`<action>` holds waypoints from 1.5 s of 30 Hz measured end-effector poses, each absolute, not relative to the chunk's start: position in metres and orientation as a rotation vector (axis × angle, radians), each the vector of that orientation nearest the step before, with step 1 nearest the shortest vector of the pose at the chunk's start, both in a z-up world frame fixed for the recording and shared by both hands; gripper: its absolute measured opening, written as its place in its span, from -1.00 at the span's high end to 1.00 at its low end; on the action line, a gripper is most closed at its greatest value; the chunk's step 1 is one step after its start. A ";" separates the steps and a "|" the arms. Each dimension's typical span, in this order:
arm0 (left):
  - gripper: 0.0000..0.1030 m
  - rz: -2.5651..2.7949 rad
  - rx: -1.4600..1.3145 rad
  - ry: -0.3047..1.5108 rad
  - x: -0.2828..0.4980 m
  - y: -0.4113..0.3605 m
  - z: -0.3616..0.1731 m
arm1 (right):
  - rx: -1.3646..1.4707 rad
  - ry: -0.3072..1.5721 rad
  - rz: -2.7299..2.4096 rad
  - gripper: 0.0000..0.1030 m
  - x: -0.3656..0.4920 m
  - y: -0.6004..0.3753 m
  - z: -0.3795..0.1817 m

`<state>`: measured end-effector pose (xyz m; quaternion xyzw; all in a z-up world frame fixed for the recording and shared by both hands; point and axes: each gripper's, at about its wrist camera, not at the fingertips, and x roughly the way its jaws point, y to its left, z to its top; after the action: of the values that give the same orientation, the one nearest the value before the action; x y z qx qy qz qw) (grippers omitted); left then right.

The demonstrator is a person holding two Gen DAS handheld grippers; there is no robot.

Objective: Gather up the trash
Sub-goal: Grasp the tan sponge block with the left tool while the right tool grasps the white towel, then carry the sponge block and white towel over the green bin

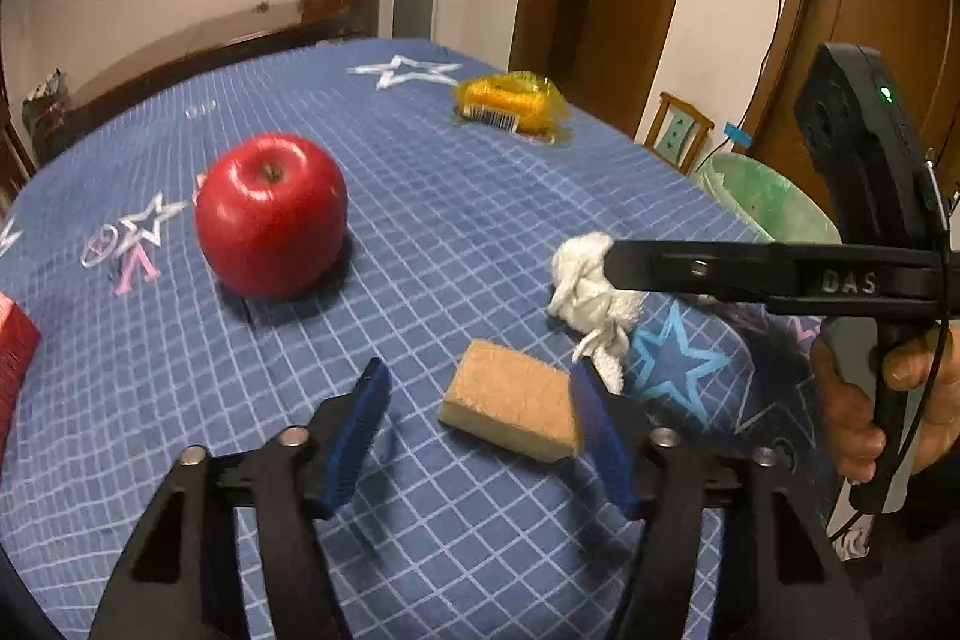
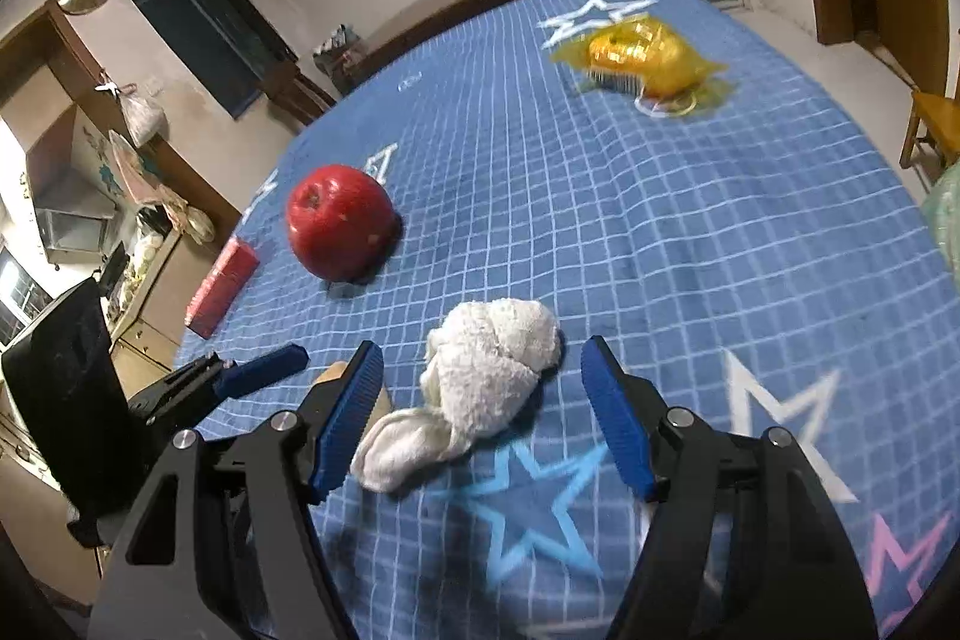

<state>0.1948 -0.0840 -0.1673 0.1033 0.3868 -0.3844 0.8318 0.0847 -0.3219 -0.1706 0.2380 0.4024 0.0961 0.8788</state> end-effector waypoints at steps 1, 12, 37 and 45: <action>-0.04 -0.827 0.202 0.827 0.197 -0.085 -0.170 | 0.500 0.849 0.206 -0.14 0.087 -0.321 -0.173; 0.20 -0.853 0.144 0.844 0.197 -0.085 -0.173 | 0.483 0.861 0.220 0.37 0.097 -0.322 -0.184; 0.28 -0.713 0.241 0.731 0.159 -0.124 -0.125 | 0.417 0.619 0.139 0.39 0.024 -0.358 -0.120; 0.28 -0.700 0.326 0.660 0.142 -0.182 -0.105 | 0.371 0.573 0.056 0.38 -0.002 -0.382 -0.105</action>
<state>0.1423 -0.1816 -0.1051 0.1563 0.3159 -0.3352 0.8737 -0.0016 -0.3822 -0.1045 0.1821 0.2811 0.0272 0.9419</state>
